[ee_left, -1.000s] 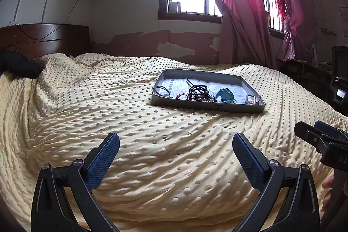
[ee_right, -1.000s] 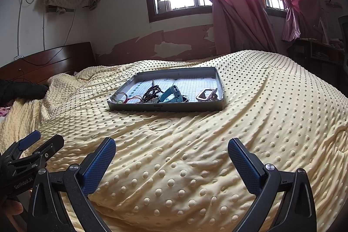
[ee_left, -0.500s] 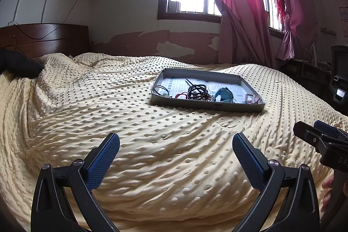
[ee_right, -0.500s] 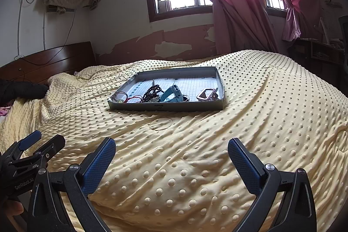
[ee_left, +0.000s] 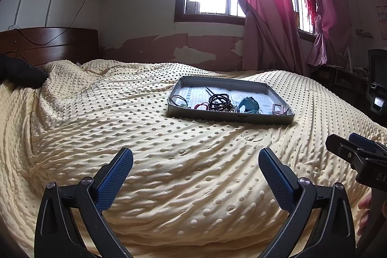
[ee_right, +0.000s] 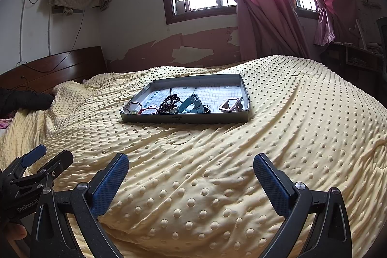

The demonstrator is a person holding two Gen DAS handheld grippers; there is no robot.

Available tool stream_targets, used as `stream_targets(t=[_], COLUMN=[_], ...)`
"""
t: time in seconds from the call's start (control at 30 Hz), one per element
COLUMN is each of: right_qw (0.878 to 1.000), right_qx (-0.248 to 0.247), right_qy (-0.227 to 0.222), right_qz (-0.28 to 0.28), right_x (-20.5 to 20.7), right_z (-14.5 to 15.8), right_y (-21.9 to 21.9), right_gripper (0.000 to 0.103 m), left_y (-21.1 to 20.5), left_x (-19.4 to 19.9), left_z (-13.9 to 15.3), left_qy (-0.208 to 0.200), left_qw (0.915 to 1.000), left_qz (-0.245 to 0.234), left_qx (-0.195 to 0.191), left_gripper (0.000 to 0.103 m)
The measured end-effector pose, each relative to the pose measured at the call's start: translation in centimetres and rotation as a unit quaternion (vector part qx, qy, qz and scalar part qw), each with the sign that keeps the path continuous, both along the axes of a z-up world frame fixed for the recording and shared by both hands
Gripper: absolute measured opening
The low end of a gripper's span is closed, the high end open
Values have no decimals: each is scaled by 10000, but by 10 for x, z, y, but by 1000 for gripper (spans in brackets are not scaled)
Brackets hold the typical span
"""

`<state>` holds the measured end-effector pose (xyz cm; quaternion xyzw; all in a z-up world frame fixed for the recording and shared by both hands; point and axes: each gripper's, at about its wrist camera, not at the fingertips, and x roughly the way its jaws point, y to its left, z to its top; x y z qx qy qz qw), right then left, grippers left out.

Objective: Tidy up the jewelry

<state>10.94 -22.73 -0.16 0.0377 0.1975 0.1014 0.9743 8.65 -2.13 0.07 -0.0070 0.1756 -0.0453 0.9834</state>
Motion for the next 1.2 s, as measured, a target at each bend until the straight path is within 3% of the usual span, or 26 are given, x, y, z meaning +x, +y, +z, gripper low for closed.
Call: stream_targets(t=[1.2], right_qw=[10000], right_qx=[0], right_qy=[9], right_qz=[4], right_x=[0], right_z=[0], right_y=[0], right_gripper=[103], left_y=[2], left_x=[3], left_z=[-2], left_qy=[-4], left_qw=[10000], left_qz=[-18], left_qx=[55], left_gripper=[102])
